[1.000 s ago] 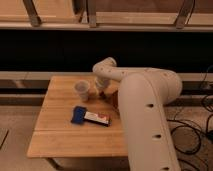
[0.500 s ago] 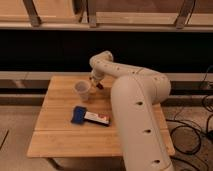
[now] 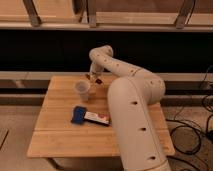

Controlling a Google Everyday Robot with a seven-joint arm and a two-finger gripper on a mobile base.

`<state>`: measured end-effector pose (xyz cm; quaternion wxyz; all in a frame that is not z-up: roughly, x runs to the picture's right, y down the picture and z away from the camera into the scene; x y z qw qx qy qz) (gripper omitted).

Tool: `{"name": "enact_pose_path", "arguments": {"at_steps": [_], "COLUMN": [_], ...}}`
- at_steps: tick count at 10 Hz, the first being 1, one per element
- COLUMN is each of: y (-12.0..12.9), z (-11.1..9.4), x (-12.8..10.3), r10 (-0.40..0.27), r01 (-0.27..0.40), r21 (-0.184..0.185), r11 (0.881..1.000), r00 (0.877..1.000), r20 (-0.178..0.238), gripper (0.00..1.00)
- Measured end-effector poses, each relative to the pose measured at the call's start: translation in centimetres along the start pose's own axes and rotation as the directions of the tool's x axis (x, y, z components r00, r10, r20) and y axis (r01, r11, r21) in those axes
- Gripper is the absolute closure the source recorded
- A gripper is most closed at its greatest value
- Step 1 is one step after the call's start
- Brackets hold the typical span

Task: Drag the pepper across the table

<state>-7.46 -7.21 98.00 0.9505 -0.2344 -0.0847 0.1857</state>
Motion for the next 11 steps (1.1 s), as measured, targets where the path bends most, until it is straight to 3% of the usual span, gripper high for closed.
{"name": "enact_pose_path", "arguments": {"at_steps": [2, 7, 11], "y": [0.03, 0.04, 0.03], "z": [0.01, 0.01, 0.01], "x": [-0.05, -0.06, -0.06], "r10": [-0.001, -0.001, -0.001], "r01": [0.001, 0.001, 0.001], "r21": [-0.001, -0.001, -0.001], "r11": [1.000, 1.000, 1.000], "r00": [1.000, 1.000, 1.000], "r20": [0.000, 0.001, 0.001], "gripper": [0.74, 0.23, 0.20]}}
